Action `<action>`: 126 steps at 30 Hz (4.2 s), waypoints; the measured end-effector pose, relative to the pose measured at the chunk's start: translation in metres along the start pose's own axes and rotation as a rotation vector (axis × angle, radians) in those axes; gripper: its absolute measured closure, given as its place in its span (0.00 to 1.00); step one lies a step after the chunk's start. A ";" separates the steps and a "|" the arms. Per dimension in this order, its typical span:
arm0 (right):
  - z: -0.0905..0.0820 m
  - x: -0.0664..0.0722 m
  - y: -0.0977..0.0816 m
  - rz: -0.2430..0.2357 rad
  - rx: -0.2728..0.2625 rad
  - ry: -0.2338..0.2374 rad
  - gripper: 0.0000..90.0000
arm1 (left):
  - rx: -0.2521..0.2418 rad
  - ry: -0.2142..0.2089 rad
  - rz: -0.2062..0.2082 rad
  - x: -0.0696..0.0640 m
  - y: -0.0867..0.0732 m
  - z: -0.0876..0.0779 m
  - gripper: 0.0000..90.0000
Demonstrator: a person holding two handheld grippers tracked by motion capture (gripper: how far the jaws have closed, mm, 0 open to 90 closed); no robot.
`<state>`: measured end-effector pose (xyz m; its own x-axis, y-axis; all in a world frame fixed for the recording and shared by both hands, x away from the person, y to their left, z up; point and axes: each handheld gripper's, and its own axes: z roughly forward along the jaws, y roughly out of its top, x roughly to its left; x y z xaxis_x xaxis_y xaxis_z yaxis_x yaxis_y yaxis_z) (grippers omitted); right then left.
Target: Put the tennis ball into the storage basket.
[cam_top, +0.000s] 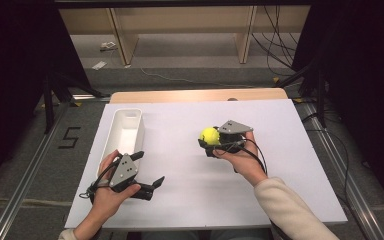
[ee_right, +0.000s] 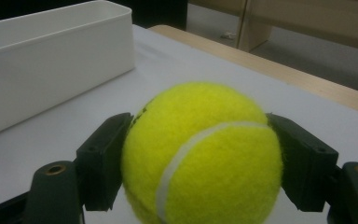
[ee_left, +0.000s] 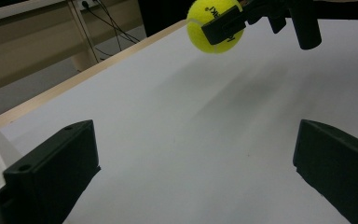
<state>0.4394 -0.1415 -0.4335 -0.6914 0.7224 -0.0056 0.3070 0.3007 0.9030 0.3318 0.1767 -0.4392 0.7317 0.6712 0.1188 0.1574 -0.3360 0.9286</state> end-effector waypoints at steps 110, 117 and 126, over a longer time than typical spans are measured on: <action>0.028 0.032 0.019 -0.023 -0.026 0.070 0.30 | -0.002 -0.005 0.010 -0.001 0.000 -0.001 0.00; 0.031 0.034 0.020 -0.027 -0.028 0.074 0.30 | -0.002 -0.006 0.010 -0.001 0.000 -0.001 0.00; 0.035 0.038 0.023 -0.031 -0.029 0.085 0.30 | -0.002 -0.006 0.010 -0.001 0.000 -0.001 0.00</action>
<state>0.4424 -0.0855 -0.4282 -0.7535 0.6575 0.0012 0.2662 0.3034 0.9149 0.3305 0.1763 -0.4387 0.7373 0.6637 0.1260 0.1490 -0.3417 0.9279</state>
